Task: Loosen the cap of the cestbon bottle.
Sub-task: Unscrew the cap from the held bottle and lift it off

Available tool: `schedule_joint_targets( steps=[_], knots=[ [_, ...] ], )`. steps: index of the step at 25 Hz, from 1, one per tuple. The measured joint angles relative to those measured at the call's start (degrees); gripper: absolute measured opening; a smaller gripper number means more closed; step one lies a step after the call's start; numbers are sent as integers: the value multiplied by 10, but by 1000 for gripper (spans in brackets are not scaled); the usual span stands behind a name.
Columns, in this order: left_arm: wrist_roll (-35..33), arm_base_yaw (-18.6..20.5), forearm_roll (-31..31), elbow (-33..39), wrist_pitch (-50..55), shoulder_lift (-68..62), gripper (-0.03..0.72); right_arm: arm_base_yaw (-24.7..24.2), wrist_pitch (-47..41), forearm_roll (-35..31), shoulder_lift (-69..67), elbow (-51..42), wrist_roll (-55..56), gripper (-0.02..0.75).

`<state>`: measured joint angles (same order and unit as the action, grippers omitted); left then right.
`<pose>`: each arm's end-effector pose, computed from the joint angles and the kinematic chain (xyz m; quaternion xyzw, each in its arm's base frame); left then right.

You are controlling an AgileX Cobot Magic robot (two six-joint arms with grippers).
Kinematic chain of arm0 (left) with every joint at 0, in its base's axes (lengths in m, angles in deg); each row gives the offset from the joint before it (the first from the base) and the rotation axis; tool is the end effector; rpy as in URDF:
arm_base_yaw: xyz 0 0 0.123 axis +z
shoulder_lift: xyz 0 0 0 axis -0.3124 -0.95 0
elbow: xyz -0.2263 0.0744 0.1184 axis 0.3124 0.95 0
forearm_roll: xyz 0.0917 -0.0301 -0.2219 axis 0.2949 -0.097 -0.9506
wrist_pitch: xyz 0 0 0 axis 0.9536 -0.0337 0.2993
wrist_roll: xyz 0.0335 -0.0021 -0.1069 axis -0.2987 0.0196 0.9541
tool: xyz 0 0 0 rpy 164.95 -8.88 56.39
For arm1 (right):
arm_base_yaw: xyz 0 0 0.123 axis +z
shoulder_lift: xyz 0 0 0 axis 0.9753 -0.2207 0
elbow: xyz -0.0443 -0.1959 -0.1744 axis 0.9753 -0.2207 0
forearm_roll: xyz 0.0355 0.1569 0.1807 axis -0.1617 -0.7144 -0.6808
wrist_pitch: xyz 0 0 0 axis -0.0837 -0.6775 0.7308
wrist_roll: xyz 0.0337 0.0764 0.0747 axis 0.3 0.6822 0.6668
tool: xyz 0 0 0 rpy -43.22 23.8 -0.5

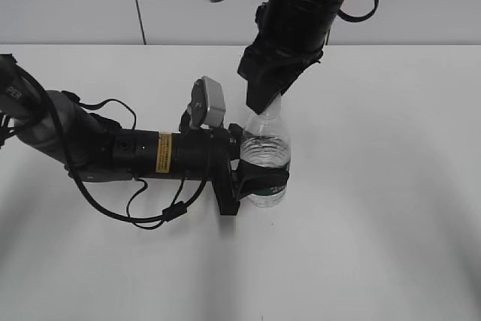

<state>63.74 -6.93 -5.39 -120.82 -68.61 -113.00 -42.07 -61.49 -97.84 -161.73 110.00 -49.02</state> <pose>0.3054 -0.2473 0.0610 0.5057 0.6087 -0.4384 0.4262 0.3148 0.2480 0.2296 -0.4931 0.8585 0.1053 0.0929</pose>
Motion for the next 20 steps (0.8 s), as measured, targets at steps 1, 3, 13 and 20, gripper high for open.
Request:
schedule_joint_targets(
  steps=[1, 3, 13, 20],
  knots=[
    [-1, 0, 1, 0, 0, 0, 366, 1, -1, 0, 0, 0, -29, 309],
    [-1, 0, 1, 0, 0, 0, 366, 1, -1, 0, 0, 0, -76, 309],
    [-1, 1, 18, -2, -1, 0, 366, 2, -7, 1, 0, 0, -327, 309],
    [0, 1, 19, -3, -3, 0, 366, 2, -7, 3, 1, 0, -525, 309]
  ],
)
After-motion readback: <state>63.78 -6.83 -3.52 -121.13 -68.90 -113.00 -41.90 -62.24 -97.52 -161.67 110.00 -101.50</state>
